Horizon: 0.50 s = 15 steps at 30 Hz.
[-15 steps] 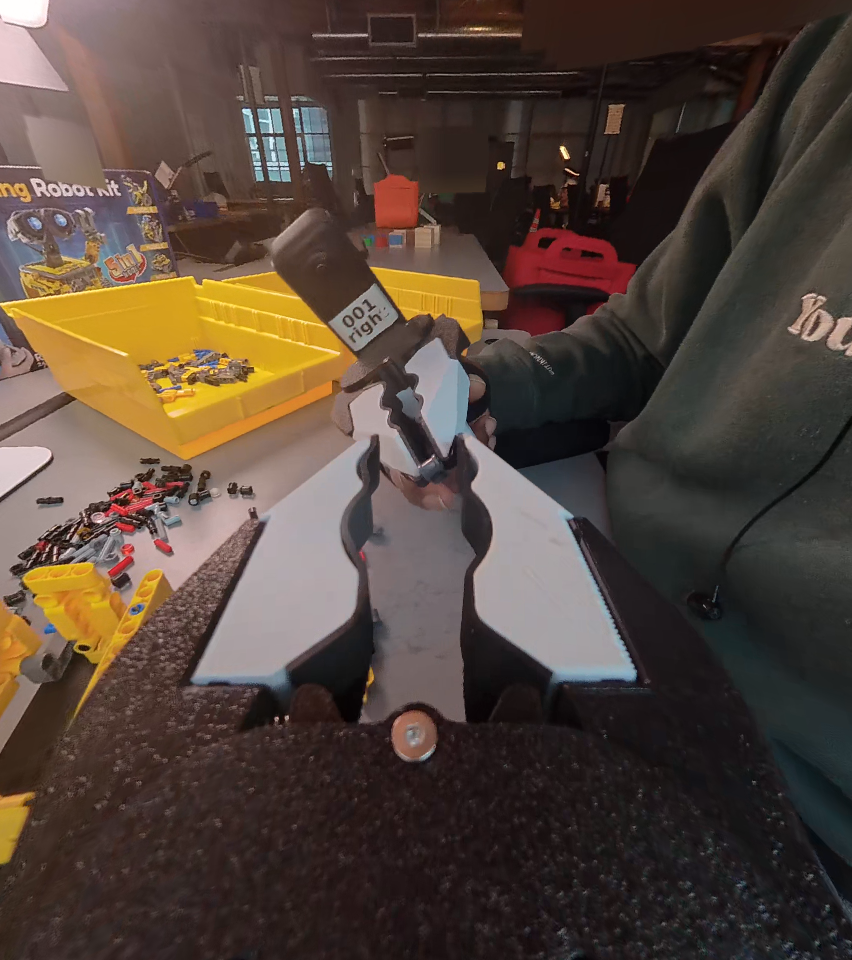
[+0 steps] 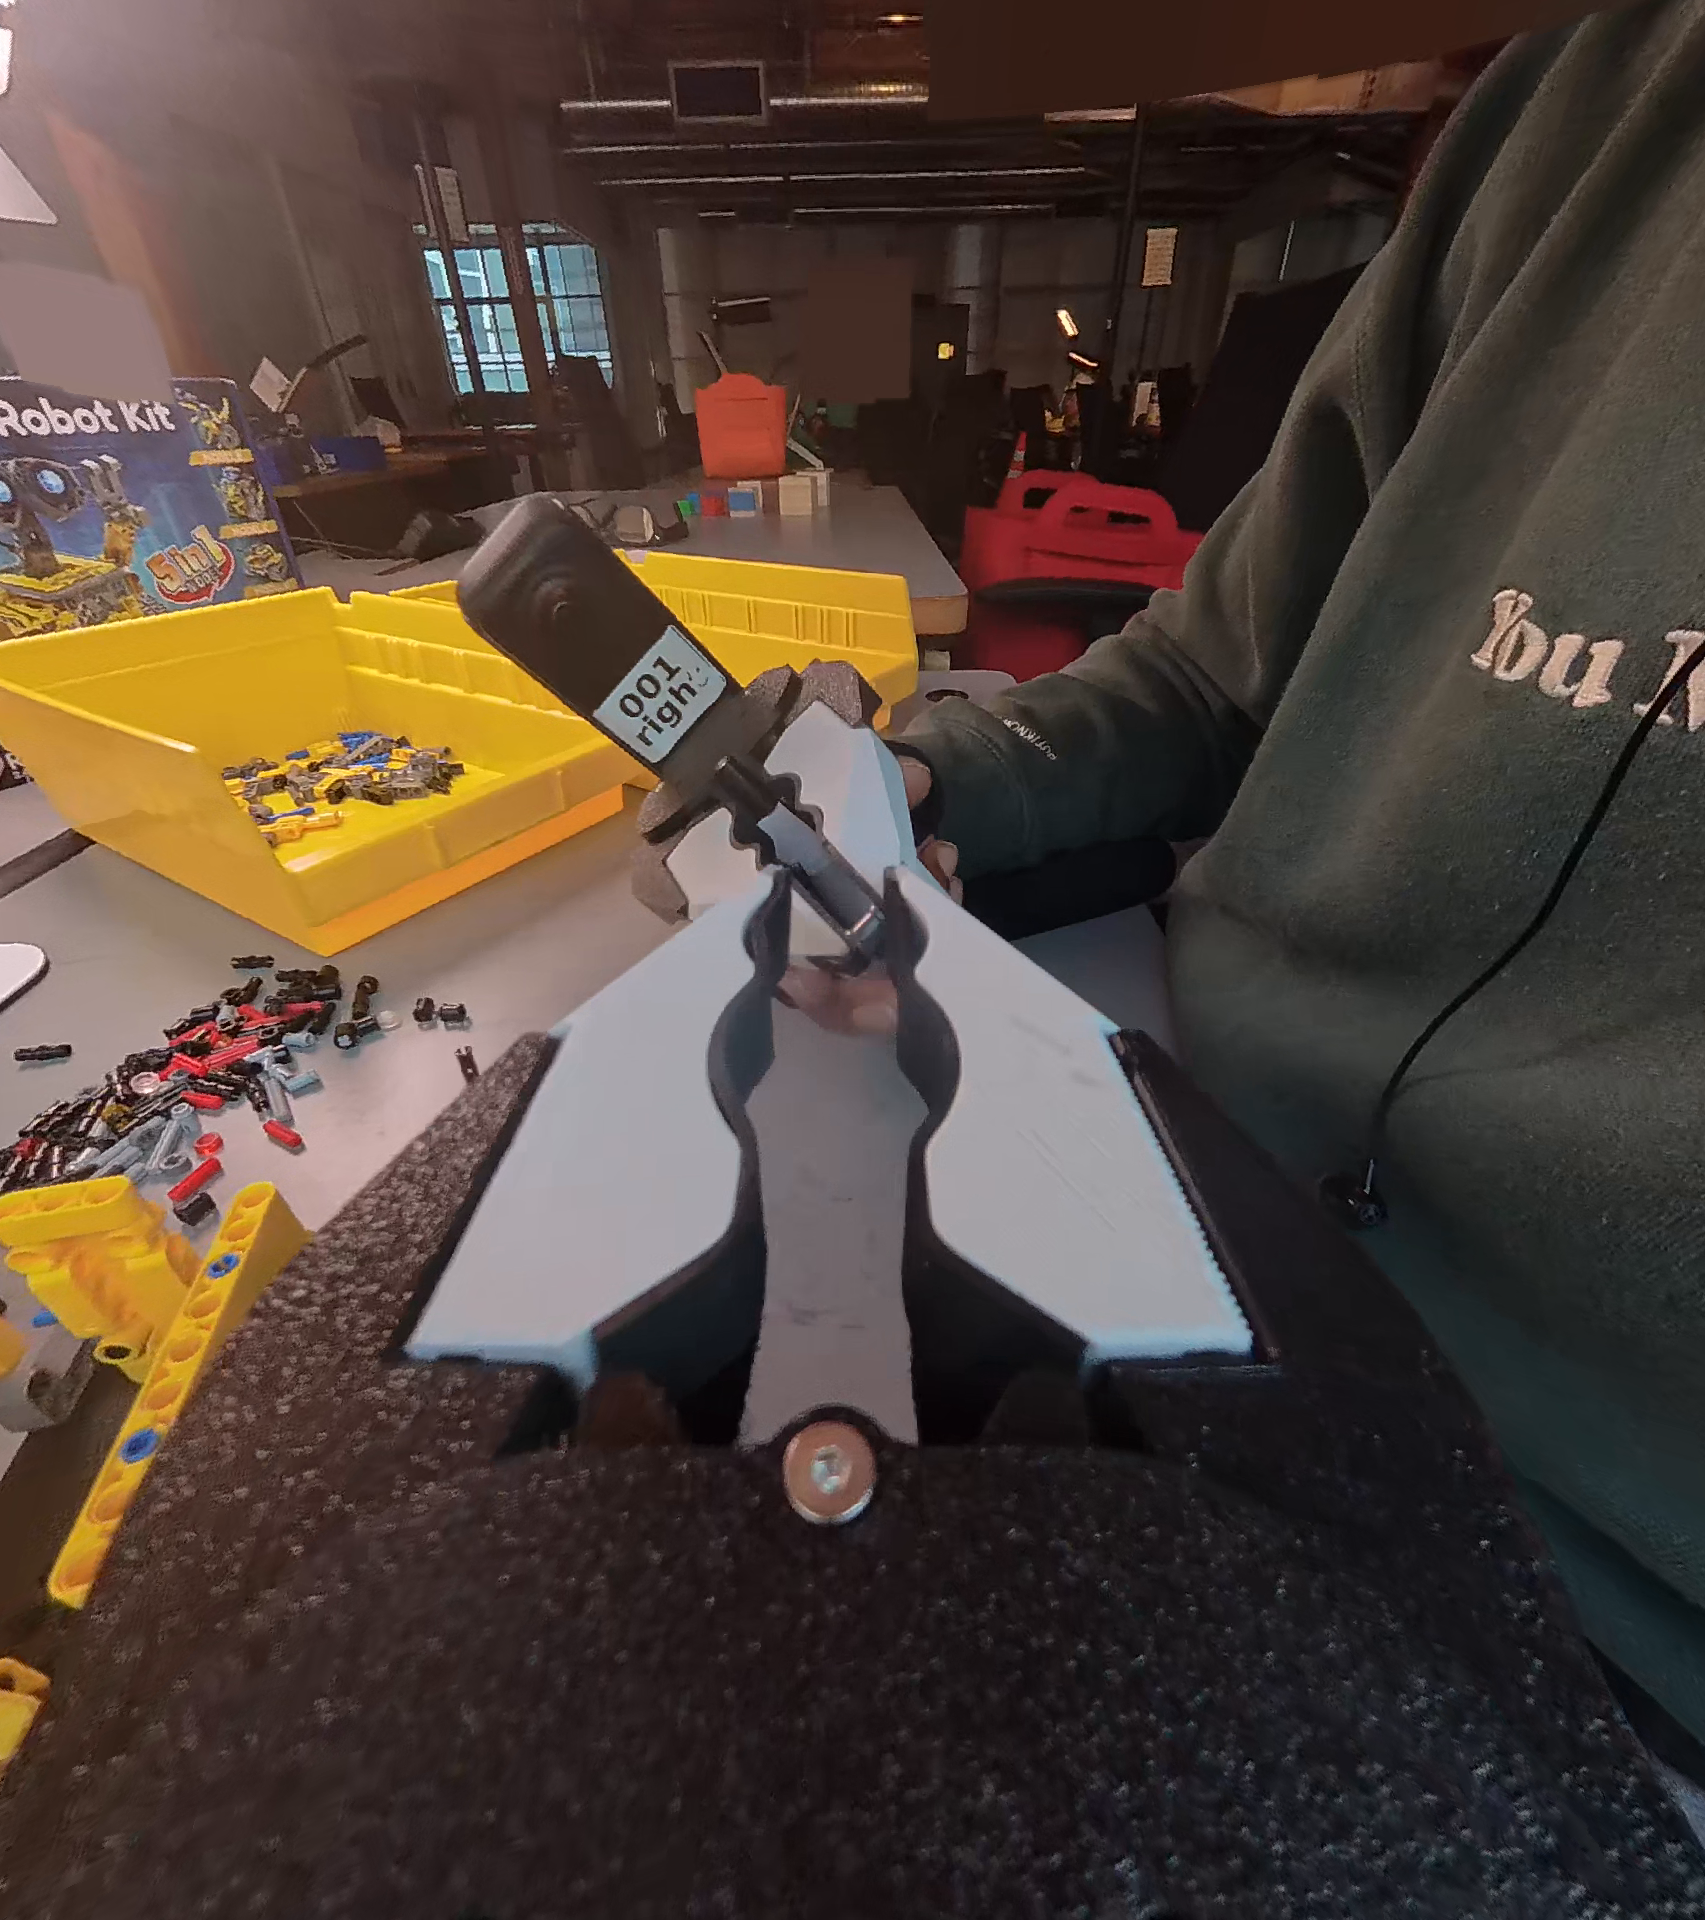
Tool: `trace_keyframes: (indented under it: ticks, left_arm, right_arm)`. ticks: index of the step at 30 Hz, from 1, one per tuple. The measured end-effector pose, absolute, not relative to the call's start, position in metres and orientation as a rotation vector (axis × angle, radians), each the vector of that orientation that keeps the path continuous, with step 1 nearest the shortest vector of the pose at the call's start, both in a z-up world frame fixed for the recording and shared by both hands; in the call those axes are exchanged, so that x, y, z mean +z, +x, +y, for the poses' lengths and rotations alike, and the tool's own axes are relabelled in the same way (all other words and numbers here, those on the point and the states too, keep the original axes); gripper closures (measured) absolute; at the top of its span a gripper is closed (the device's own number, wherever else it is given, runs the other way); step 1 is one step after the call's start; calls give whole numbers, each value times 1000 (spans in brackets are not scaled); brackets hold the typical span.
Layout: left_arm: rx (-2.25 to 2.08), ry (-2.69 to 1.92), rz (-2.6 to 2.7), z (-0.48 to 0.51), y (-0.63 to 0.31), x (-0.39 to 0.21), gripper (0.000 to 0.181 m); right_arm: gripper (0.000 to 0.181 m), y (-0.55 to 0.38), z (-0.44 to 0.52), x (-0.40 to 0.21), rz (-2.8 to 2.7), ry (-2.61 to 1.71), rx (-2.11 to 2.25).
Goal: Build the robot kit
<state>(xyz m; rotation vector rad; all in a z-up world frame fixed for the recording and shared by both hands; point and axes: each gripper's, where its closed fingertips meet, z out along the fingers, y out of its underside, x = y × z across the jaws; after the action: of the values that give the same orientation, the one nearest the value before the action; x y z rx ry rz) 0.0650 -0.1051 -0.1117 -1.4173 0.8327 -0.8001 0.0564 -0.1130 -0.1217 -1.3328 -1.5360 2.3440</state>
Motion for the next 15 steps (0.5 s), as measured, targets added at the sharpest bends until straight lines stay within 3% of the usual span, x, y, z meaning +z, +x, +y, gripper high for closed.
trace_keyframes:
  ticks: [10, 15]
  left_arm:
    - [-916, -1371, 864, -117, 74, -106, 157]
    - [-880, -1391, 861, -112, 74, -110, 166]
  right_arm:
    - [175, 61, -111, -109, -1472, -1276, 2449]
    - [175, 60, -115, -112, -1498, -1288, 2440]
